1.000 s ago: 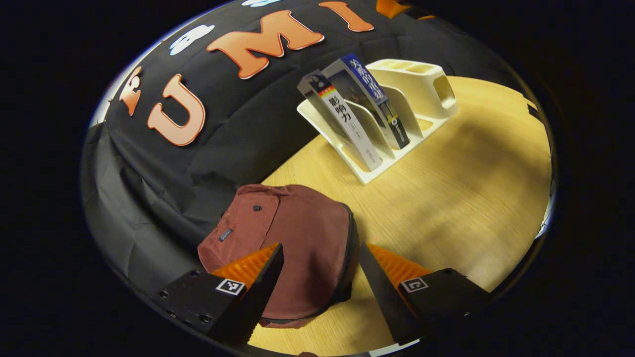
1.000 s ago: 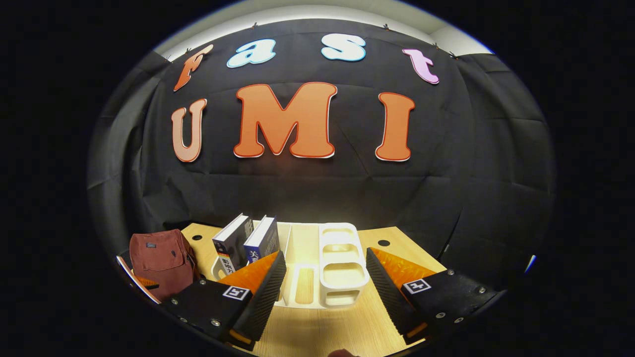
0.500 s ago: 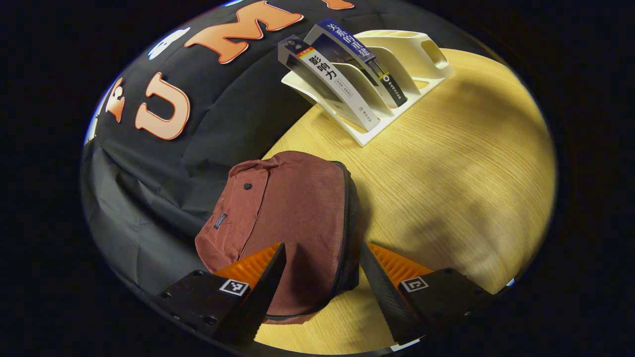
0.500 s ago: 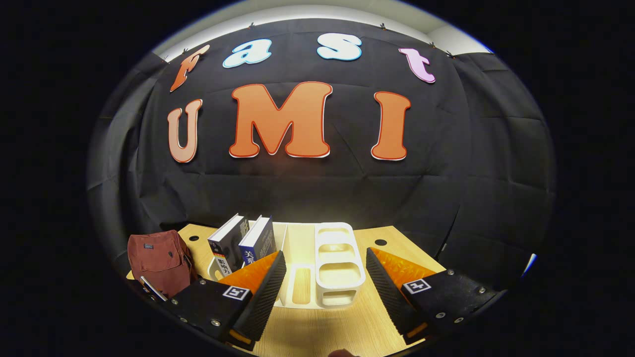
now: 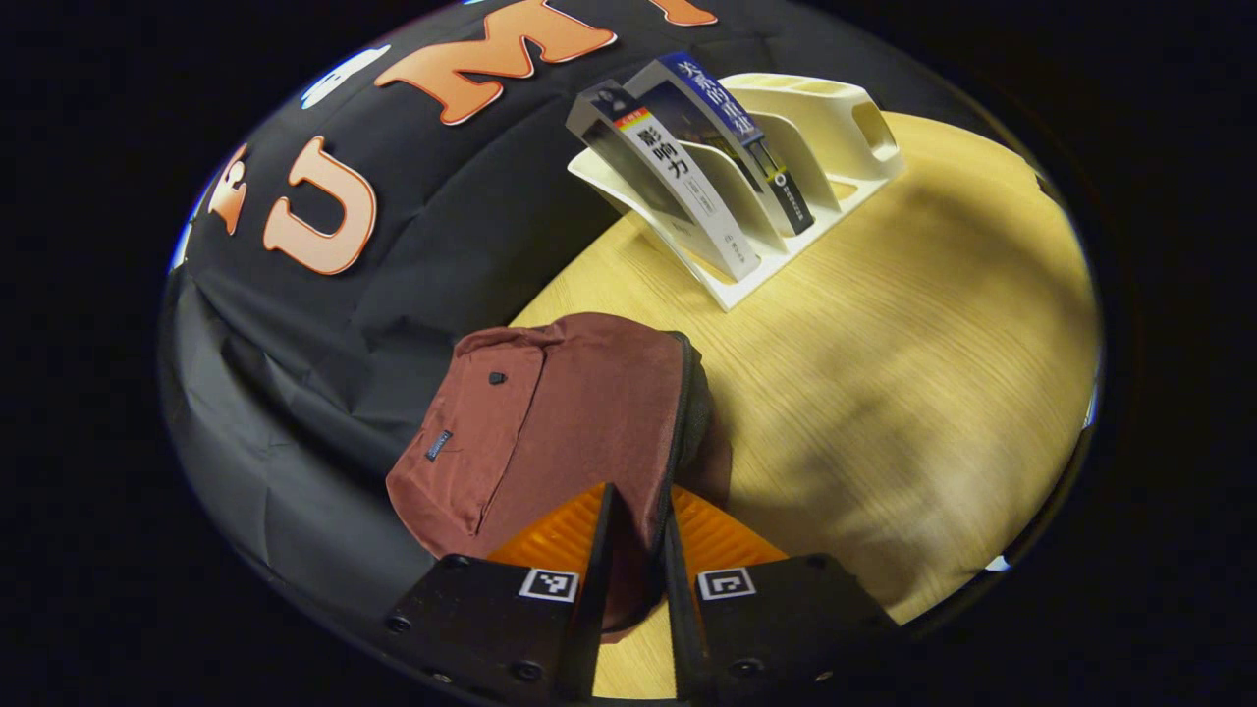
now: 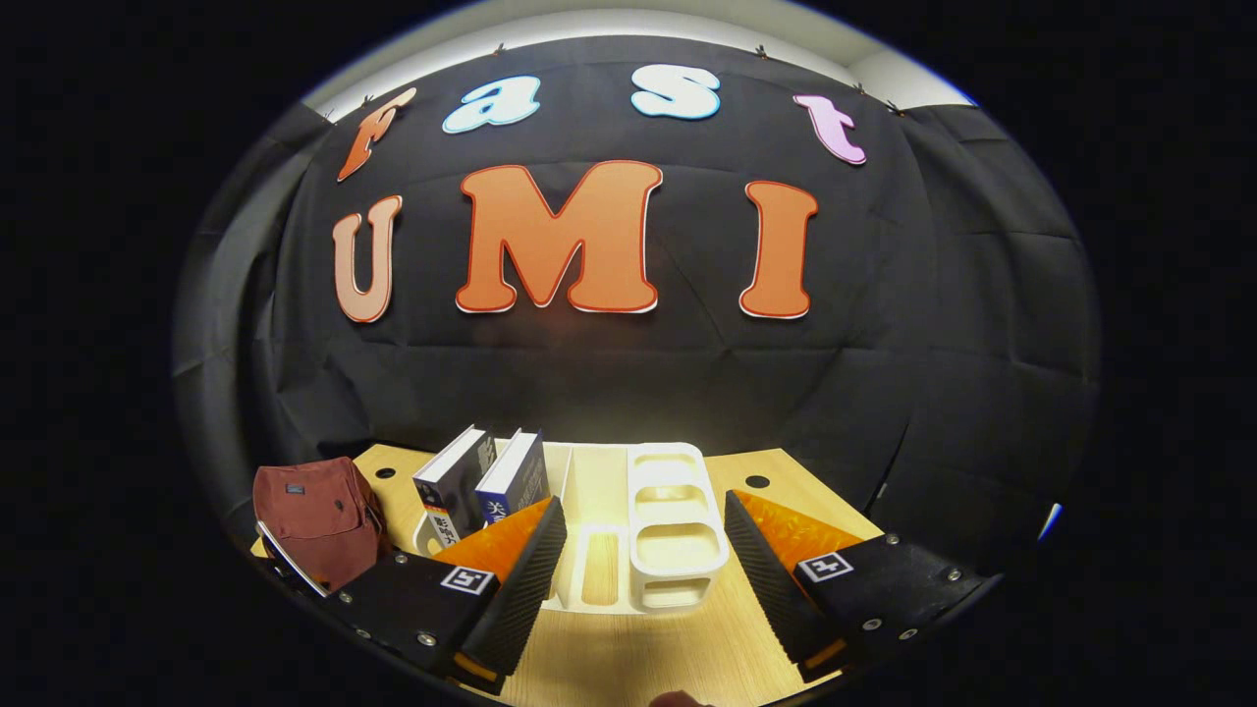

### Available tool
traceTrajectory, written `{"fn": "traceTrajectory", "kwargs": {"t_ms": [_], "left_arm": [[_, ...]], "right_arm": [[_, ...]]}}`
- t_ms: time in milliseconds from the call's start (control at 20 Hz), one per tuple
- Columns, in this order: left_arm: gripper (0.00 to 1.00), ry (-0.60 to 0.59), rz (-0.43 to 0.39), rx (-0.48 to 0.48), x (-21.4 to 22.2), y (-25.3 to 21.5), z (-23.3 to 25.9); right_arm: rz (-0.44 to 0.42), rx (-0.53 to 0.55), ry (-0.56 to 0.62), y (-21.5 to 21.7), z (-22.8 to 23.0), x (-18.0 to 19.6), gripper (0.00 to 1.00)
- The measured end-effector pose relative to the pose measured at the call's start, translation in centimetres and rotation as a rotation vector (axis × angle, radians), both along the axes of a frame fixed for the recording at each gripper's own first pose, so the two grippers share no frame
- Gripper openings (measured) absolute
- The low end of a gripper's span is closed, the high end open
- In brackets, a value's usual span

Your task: Open the schoolbag, grab two books from the bookshelf and put them into the schoolbag.

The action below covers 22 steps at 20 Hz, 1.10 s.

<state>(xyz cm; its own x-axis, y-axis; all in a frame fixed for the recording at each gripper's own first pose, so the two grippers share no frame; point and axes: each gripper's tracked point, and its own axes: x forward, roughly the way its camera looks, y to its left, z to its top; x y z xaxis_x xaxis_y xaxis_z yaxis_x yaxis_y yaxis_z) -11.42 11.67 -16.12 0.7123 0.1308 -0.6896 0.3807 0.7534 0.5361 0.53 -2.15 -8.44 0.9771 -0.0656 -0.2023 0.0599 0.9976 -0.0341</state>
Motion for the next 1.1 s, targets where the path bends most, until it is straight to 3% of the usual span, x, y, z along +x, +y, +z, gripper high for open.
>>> {"fn": "traceTrajectory", "kwargs": {"t_ms": [150, 200, 800, 1100], "left_arm": [[0.12, -0.014, 0.009, -0.046, 1.0, 0.2, 2.0], [0.11, -0.006, 0.009, -0.065, 1.3, 0.3, 2.5], [0.07, -0.012, -0.024, -0.221, 5.9, 3.4, 11.7], [0.07, -0.020, -0.006, -0.306, 8.8, 6.2, 15.3]], "right_arm": [[0.028, 0.002, 0.008, 1.1, 0.3, 0.4, 0.96], [0.040, 0.002, 0.010, 1.6, 0.5, 0.6, 0.96], [0.192, -0.052, 0.082, 8.3, 2.3, 3.7, 0.97], [0.208, -0.050, 0.229, 10.9, 1.9, 5.8, 0.97]]}}
